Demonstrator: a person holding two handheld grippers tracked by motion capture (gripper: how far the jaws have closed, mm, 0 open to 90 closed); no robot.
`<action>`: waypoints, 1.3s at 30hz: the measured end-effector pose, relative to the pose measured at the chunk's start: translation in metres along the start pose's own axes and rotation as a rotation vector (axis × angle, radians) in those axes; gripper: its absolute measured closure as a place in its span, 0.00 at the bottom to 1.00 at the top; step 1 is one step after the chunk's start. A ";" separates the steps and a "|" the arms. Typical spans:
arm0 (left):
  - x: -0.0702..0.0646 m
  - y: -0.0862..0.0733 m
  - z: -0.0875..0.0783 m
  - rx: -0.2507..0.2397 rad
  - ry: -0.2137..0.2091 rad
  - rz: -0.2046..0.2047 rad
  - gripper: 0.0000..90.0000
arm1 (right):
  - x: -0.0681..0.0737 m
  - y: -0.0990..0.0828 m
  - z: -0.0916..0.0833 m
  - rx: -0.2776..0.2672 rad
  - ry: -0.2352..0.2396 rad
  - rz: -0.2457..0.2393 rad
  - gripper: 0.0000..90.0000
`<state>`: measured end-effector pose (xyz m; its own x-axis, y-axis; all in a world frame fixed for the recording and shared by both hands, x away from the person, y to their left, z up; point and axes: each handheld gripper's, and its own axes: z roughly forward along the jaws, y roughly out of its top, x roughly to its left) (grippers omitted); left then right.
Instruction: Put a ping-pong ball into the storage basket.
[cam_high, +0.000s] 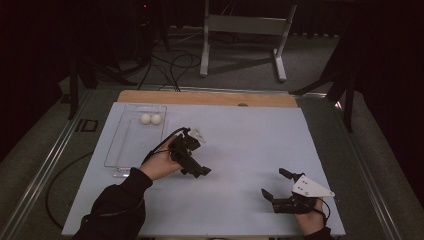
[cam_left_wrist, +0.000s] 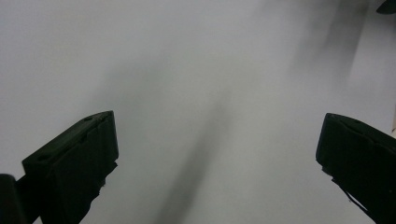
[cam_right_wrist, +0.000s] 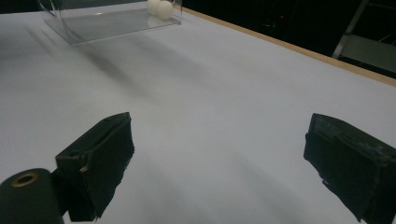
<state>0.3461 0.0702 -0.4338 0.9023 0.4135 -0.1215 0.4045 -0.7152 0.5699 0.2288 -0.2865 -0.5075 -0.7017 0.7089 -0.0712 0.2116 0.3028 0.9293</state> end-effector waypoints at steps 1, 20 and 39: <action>0.000 -0.001 0.000 0.001 -0.003 0.005 0.00 | 0.000 0.000 0.000 0.000 -0.001 -0.001 0.09; -0.015 -0.028 0.016 0.002 -0.076 0.008 0.00 | 0.000 0.000 0.000 0.000 -0.001 0.000 0.09; -0.030 -0.054 0.019 -0.003 -0.094 0.029 0.00 | 0.000 0.001 -0.001 0.001 -0.003 -0.002 0.09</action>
<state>0.2996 0.0853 -0.4767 0.9236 0.3380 -0.1808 0.3780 -0.7243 0.5766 0.2286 -0.2868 -0.5067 -0.7003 0.7100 -0.0740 0.2108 0.3047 0.9288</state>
